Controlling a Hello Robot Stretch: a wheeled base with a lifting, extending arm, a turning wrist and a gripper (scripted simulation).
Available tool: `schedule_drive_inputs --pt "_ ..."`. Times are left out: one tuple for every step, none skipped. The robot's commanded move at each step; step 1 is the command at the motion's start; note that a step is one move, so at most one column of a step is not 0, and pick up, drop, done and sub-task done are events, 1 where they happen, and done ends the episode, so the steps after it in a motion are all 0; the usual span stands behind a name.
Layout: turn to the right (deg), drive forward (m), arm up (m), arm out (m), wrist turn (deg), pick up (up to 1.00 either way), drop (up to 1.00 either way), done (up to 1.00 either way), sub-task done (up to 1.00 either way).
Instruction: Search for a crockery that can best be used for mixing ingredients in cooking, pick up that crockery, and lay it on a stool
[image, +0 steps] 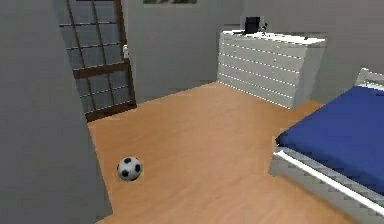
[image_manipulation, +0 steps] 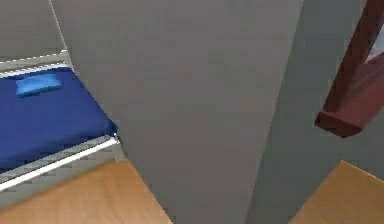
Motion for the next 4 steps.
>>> schedule_drive_inputs --pt "0.0 1.0 0.0 0.0 0.0 0.0 0.0 0.0 0.0" --pt "6.0 0.0 0.0 0.0 0.0 0.0 0.0 0.0 0.0" --pt "0.0 0.25 0.0 0.0 0.0 0.0 0.0 0.0 0.0" --pt "-36.0 0.0 0.0 0.0 0.0 0.0 0.0 0.0 0.0"
